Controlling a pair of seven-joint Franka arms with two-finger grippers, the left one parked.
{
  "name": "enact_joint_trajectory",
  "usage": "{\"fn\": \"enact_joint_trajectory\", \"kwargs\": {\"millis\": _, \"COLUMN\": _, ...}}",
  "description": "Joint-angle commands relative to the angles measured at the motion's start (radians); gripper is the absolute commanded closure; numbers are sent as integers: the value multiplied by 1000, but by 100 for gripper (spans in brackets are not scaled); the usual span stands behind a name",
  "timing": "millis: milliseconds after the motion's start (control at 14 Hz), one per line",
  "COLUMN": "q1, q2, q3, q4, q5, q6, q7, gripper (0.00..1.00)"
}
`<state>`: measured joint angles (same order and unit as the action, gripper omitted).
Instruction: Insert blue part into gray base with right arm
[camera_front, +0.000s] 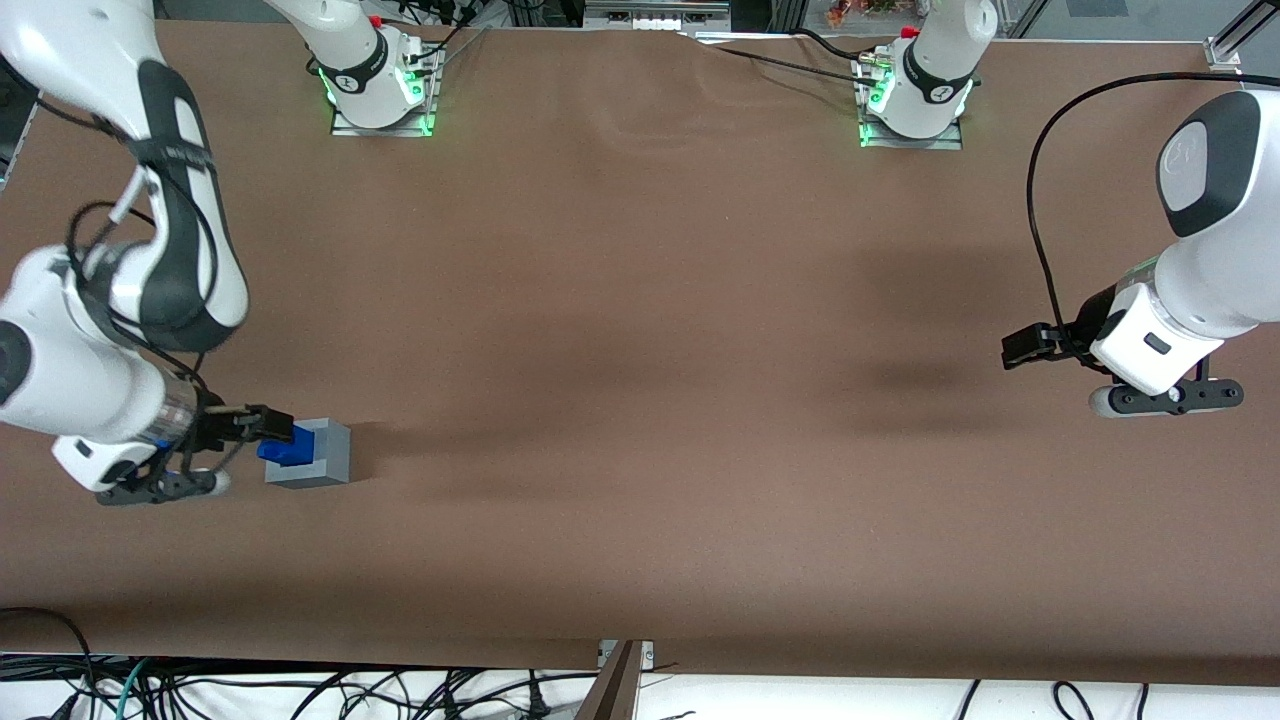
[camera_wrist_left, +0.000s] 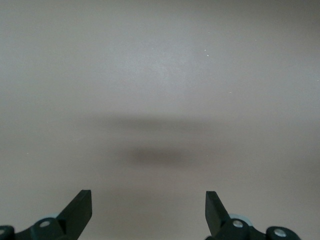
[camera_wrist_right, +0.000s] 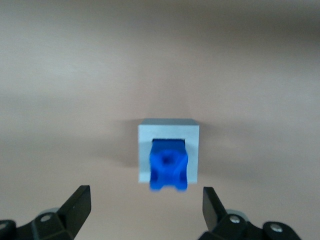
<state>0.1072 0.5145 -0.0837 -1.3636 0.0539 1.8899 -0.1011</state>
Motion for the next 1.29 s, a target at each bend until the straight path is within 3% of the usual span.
{"fn": "enact_joint_trajectory", "kwargs": {"millis": 0, "q1": 5, "q2": -154, "q3": 10, "q4": -35, "q5": 4, "q6": -150, "q7": 30, "gripper": 1}}
{"fn": "enact_joint_trajectory", "kwargs": {"millis": 357, "q1": 5, "q2": -289, "q3": 7, "q4": -35, "q5": 4, "q6": -307, "q7": 21, "gripper": 1}}
{"fn": "enact_joint_trajectory", "kwargs": {"millis": 1214, "q1": 3, "q2": -292, "q3": 9, "q4": -31, "q5": -8, "q6": -321, "q7": 15, "gripper": 1}}
